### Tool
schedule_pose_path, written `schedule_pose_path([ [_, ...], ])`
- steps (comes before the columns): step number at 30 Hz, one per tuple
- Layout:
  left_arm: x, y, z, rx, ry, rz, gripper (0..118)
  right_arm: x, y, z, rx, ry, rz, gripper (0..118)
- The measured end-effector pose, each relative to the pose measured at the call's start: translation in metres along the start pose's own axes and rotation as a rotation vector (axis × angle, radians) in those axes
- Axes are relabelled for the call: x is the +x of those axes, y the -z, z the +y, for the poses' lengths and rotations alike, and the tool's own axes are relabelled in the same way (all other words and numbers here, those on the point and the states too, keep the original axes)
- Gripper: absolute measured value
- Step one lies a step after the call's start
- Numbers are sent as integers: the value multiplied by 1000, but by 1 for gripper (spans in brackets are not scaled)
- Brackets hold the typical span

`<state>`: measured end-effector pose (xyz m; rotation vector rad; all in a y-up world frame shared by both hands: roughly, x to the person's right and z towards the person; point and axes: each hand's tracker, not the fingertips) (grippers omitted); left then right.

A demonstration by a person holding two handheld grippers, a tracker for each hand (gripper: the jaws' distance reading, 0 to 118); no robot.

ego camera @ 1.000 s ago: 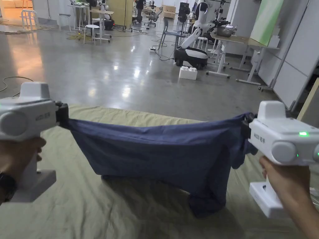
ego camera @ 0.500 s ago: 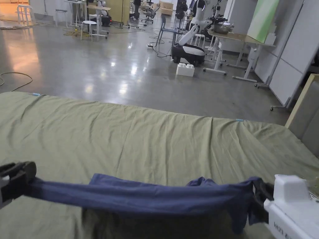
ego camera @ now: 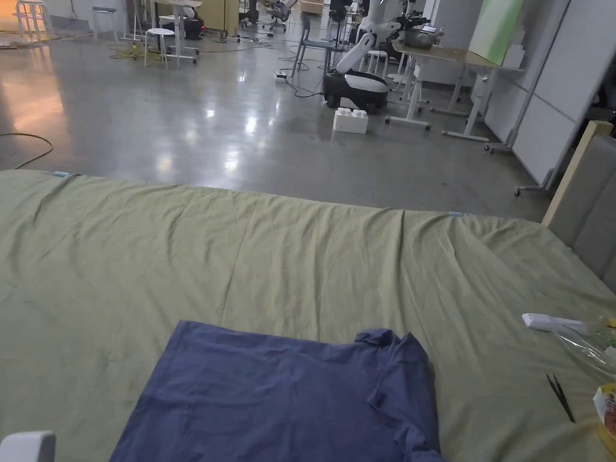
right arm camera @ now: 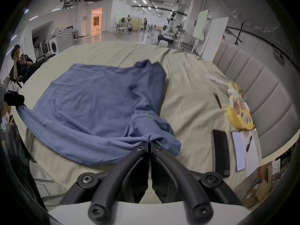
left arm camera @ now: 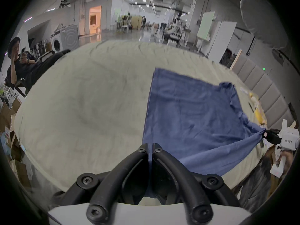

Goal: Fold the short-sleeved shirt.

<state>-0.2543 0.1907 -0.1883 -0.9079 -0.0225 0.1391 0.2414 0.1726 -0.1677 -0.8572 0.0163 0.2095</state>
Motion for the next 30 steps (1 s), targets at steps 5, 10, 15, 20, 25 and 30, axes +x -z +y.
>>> schedule_pose_path([
  [5,7,24,-10,-73,0,14,4,-1,15,-10,-39,17,-2,9],
  [10,20,17,-2,-30,18,38,67,-1,6,5,2,15,-36,74],
  [15,38,-5,29,170,49,1,77,1,-16,41,246,75,-56,87],
  [20,62,-22,58,379,98,11,76,-8,-38,74,468,154,-86,87],
  [25,88,-45,70,608,101,42,43,-25,-50,93,637,215,-96,23],
  [30,104,-61,65,746,119,90,8,-41,-57,101,789,173,-119,8],
])
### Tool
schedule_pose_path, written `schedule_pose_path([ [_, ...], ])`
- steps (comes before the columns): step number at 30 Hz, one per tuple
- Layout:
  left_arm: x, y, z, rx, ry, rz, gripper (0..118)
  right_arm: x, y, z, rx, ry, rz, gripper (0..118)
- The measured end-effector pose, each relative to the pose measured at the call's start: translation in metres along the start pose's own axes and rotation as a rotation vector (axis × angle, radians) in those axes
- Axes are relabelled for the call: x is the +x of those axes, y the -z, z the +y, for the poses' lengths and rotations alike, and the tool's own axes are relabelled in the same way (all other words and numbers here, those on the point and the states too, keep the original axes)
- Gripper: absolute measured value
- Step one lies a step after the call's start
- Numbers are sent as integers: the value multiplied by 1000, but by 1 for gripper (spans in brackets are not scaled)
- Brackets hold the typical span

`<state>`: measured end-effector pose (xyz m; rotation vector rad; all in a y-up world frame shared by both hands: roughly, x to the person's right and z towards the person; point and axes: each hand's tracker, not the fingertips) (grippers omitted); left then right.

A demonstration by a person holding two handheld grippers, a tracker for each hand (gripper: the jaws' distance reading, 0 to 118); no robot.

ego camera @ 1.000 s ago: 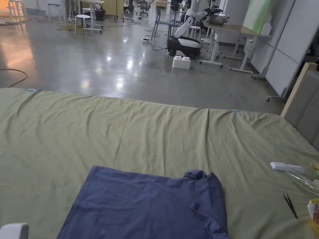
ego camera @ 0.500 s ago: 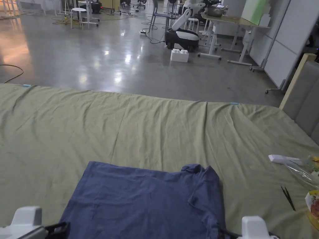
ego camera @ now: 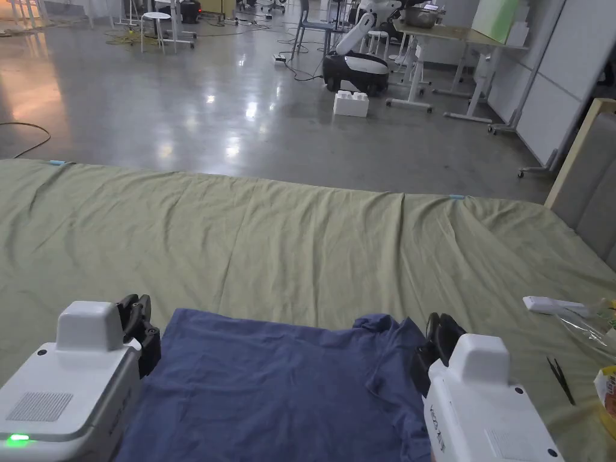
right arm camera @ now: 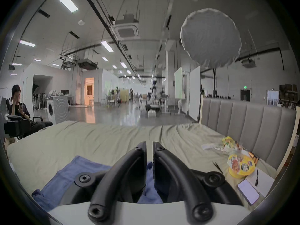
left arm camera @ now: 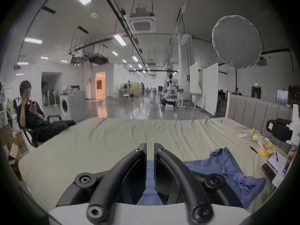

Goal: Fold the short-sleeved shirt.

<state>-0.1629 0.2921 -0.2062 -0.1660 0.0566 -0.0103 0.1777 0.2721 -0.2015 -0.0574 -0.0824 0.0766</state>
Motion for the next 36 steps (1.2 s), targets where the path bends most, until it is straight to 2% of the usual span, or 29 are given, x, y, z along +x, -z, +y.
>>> schedule_pose_path([
  [1,-4,4,-5,14,12,0,4,-3,-2,2,55,-36,4,6],
  [4,-7,1,-9,37,26,-25,2,-10,-1,2,71,-55,-13,3],
  [8,-18,15,-19,-20,43,-21,2,-11,7,0,45,-40,4,3],
  [12,-41,55,-38,-162,-31,-30,2,-11,17,-11,-14,-48,27,3],
  [18,-68,160,-65,-405,-115,-60,3,-3,37,-33,-114,-38,40,3],
  [19,-72,179,-68,-444,-124,-56,6,-1,41,-36,-131,-35,39,3],
  [20,-76,199,-70,-475,-138,-61,16,0,45,-39,-137,-46,35,3],
  [22,-71,231,-70,-526,-157,-74,63,5,53,-46,-164,-48,29,3],
  [23,-71,249,-71,-552,-167,-84,79,8,57,-49,-177,-48,25,3],
  [24,-69,268,-73,-594,-162,-102,88,11,61,-53,-197,-46,19,3],
  [30,-31,330,-80,-734,-110,-160,89,30,79,-76,-296,-39,-20,3],
  [36,0,351,-123,-918,122,-39,87,48,84,-94,-353,-46,-57,3],
])
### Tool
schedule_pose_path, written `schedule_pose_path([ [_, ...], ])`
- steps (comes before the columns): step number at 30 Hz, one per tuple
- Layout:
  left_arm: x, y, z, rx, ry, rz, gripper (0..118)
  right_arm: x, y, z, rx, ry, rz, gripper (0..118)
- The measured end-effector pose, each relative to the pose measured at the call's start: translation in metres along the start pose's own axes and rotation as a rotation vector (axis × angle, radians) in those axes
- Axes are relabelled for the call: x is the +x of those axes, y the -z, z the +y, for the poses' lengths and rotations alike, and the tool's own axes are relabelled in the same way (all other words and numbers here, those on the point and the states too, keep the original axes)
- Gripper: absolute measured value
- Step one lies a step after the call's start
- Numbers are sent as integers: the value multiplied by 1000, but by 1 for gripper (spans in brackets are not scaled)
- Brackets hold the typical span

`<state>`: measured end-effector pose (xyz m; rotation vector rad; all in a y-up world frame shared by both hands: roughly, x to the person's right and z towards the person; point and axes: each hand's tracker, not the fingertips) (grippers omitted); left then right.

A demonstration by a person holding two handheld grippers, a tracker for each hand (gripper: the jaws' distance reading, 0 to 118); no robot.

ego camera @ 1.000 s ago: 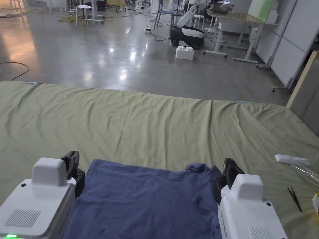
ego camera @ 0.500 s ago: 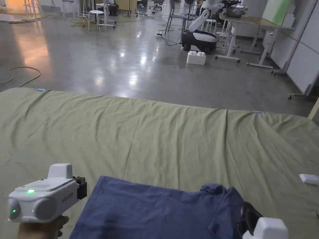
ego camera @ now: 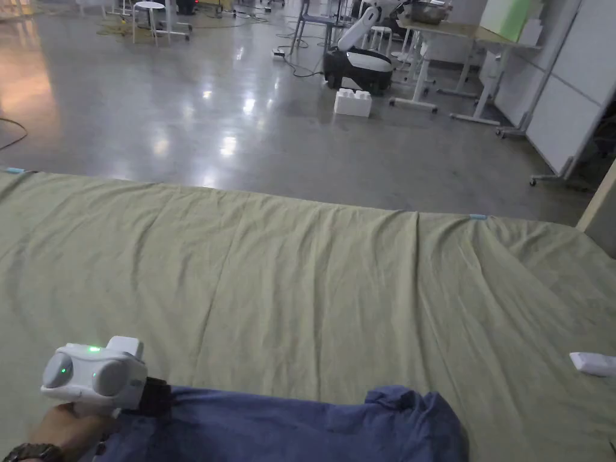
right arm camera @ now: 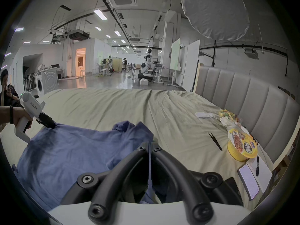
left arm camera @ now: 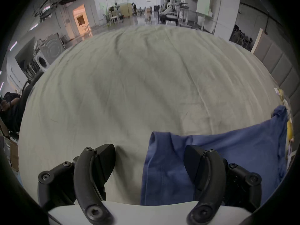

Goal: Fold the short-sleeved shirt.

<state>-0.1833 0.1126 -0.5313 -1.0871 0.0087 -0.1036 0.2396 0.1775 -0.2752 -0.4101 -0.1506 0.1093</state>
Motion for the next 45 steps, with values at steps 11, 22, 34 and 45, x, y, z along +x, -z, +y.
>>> schedule_pose_path([
  [11,3,-29,-6,138,18,-73,5,17,38,3,-167,33,8,39],
  [22,-17,-91,-14,311,3,-91,5,12,153,47,-367,86,105,70],
  [34,-37,-102,-29,337,-6,-40,5,12,233,29,-556,97,164,57],
  [45,-43,-101,-30,328,-36,-57,5,15,208,37,-413,74,230,8],
])
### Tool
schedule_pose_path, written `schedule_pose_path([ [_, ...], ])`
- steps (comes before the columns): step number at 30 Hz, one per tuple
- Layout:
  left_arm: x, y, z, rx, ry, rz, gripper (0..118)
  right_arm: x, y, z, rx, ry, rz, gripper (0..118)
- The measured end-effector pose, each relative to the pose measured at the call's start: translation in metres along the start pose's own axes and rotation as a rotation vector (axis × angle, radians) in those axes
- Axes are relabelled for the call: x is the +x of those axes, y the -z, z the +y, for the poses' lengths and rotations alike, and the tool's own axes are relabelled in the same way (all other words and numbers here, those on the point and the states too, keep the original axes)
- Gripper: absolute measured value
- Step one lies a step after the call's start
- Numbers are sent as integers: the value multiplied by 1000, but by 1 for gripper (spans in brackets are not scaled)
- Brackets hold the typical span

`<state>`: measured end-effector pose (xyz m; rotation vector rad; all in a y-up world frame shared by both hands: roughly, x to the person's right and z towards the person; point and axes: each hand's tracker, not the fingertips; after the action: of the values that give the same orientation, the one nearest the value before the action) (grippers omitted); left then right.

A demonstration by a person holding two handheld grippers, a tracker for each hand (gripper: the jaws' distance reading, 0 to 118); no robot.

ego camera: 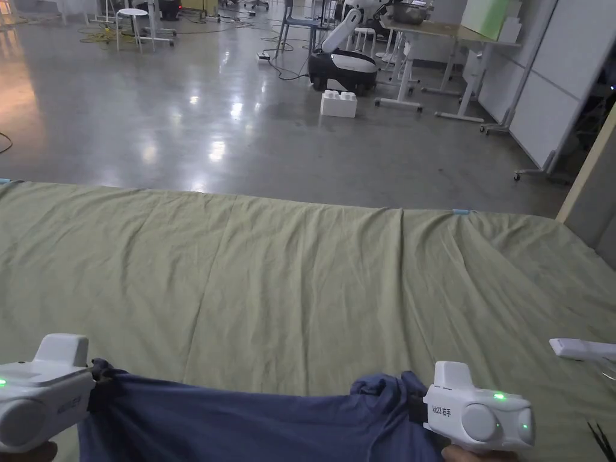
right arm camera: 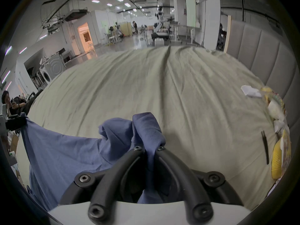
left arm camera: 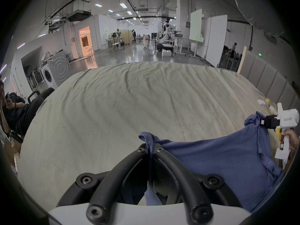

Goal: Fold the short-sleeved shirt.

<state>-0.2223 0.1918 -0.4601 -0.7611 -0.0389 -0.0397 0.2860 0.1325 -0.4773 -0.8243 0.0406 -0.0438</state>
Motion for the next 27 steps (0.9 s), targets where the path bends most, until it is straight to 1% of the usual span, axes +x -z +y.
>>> schedule_pose_path([
  [2,-1,-9,6,42,-16,-14,5,2,-16,6,65,2,-2,8],
  [3,-1,-15,11,52,-16,-16,5,4,-26,10,99,22,2,8],
  [5,0,-34,20,95,-29,-23,5,7,-48,21,147,46,34,8],
  [6,-1,-43,26,121,-41,-35,5,7,-62,30,184,43,45,8],
  [8,-3,-66,39,161,-60,-43,5,6,-90,45,235,23,55,8],
  [13,-11,-130,81,304,-91,-58,5,-3,-164,88,391,2,67,8],
  [16,-16,-161,109,361,-58,-39,5,-11,-201,116,472,-29,67,8],
  [19,-21,-187,139,402,-51,-26,5,-20,-231,146,533,-90,42,8],
  [23,-28,-210,181,451,-64,-19,5,-28,-259,185,578,-77,19,8],
  [27,-29,-224,221,487,-42,4,5,-38,-282,225,647,-140,-36,8],
])
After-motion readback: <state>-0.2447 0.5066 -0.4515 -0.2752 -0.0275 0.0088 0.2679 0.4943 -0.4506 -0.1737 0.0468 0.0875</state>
